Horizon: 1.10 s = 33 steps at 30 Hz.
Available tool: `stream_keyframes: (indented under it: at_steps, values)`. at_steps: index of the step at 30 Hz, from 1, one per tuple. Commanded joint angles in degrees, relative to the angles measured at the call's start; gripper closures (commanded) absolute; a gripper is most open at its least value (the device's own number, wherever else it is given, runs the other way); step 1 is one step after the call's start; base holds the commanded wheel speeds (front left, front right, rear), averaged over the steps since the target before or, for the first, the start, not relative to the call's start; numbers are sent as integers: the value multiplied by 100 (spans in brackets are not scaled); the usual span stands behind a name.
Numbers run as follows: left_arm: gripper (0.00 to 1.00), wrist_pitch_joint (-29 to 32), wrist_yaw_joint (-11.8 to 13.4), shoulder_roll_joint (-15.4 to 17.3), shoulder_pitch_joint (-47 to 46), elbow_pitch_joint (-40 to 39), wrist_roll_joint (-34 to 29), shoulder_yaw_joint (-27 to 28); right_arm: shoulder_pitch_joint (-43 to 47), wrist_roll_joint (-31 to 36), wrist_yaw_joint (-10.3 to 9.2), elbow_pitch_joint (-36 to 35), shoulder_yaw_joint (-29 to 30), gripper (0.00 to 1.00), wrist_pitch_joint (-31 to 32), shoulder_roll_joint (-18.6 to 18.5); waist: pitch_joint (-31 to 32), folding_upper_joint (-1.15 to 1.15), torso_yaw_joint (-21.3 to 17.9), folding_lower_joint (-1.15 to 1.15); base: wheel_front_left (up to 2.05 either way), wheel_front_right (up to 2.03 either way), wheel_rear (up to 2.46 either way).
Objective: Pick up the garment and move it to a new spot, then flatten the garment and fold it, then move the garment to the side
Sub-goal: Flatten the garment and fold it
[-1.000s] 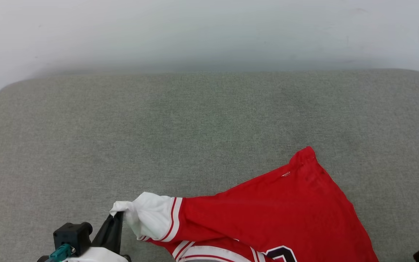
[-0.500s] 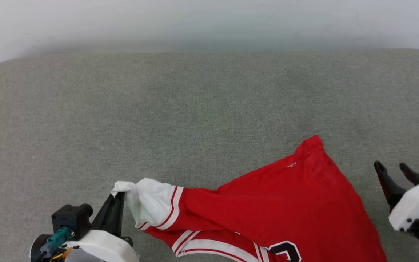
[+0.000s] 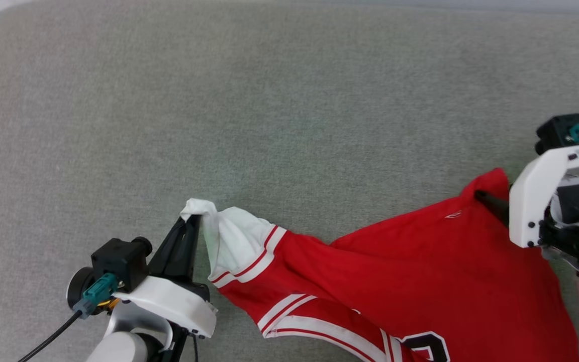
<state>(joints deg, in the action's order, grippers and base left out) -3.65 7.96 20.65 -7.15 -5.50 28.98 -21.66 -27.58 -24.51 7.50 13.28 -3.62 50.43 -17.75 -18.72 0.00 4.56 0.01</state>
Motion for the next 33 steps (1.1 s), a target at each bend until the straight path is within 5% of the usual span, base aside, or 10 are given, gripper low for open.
stream_keyframes:
  at_steps: [1,6,7,8,14,22,27,33]
  values:
    - [100,-71,-50,-54,-134,60,-13,-18,-202,13,-2,134,-134,0,136,-2,-200,0,155,-1,0,0,0]
    - [100,-158,-120,-122,-253,233,20,-85,-249,-6,-2,811,-428,4,761,31,-277,0,230,-1,0,0,0]
    - [100,-176,-131,-135,-266,265,28,-90,-226,-29,-2,915,-485,63,867,44,-276,0,240,-1,0,0,0]
    - [100,-181,-139,-142,-270,292,33,-92,-223,-72,-2,990,-518,100,937,63,-271,0,243,-1,0,0,0]
    - [100,-217,-129,-135,-201,399,86,-72,-375,-104,-1,1001,-615,100,844,8,-139,0,185,-1,0,0,0]
    - [100,-143,-217,60,-446,388,356,253,-839,58,-2,568,-690,100,-306,-66,429,0,-132,-1,0,0,0]
    - [100,80,-331,416,-1183,553,351,512,-1111,177,-2,687,-620,100,-905,19,741,0,-338,-1,0,0,0]
    - [100,420,-551,454,-2543,1272,492,631,-1744,369,-2,1060,-465,100,-1525,151,888,0,-540,-1,0,0,0]
